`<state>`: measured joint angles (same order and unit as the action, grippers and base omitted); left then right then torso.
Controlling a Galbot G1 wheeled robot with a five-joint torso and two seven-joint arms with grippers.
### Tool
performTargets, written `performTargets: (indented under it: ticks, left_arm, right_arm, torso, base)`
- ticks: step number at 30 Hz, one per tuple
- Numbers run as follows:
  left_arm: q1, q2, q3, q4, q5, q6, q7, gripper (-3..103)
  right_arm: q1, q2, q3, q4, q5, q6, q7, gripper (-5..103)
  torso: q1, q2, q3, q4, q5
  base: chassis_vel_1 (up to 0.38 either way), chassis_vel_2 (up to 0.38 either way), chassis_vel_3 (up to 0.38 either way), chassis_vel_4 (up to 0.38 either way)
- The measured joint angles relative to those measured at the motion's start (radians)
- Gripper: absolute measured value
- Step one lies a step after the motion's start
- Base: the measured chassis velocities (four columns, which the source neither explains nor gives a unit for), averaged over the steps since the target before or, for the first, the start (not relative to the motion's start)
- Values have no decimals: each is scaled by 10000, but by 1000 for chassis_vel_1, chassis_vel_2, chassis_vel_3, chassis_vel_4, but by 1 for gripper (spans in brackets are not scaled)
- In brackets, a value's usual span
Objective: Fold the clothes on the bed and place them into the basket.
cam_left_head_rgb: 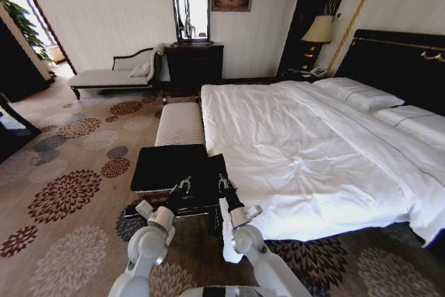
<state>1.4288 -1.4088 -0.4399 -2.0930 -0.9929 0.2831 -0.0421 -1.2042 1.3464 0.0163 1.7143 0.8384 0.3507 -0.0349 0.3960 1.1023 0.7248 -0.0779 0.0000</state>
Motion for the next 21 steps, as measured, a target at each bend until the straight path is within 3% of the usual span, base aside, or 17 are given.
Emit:
performTargets:
  ticks: [21]
  left_arm:
    - [-143, 156, -91, 170, -131, -20, 0, 9]
  right_arm:
    - [119, 215, -203, -313, -139, -21, -63, 9]
  torso:
    - [10, -3, 3, -1, 0]
  base:
    - [-70, 97, 67, -101]
